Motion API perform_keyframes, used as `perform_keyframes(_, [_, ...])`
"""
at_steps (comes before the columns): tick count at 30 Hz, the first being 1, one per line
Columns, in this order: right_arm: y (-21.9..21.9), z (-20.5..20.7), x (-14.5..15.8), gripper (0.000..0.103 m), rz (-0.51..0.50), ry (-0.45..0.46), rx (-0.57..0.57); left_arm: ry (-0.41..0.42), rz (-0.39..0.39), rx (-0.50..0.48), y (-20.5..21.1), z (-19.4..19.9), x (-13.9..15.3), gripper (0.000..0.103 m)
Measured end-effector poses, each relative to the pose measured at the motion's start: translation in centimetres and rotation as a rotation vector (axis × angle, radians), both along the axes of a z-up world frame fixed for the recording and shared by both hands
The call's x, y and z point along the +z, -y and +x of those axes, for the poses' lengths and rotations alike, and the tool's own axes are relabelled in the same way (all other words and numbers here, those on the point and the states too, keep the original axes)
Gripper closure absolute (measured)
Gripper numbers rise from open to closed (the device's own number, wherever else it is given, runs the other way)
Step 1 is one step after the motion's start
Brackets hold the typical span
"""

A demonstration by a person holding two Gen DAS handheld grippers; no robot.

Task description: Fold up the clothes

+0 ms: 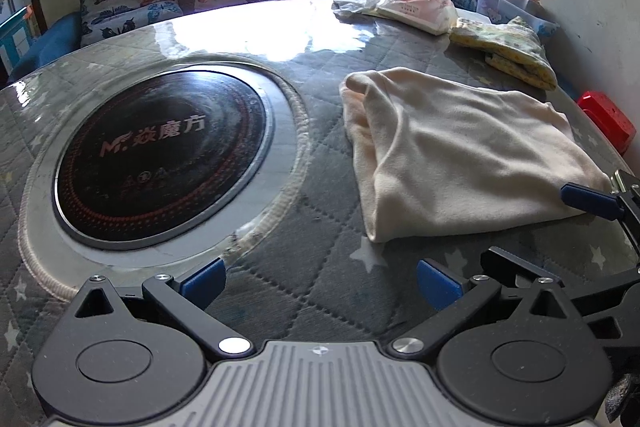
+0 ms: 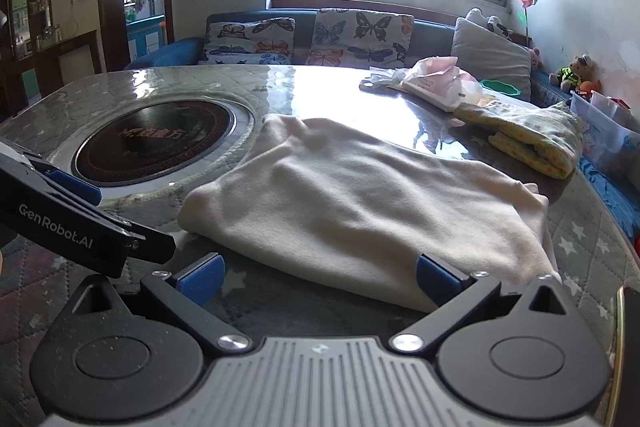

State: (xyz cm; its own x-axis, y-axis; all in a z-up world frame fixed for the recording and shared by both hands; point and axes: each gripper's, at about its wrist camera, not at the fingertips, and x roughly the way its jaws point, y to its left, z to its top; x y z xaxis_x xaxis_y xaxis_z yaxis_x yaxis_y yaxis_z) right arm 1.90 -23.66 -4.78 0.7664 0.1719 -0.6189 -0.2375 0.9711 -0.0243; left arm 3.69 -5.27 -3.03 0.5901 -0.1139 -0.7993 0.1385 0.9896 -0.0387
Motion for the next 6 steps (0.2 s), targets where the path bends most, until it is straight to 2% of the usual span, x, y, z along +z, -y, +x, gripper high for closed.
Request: perform_keyframes(6, [-1.4, 0.0, 0.6, 0.0, 0.002, 0.011, 0.034, 0.03, -0.002, 0.027, -1.7, -0.6, 0.7, 0.0])
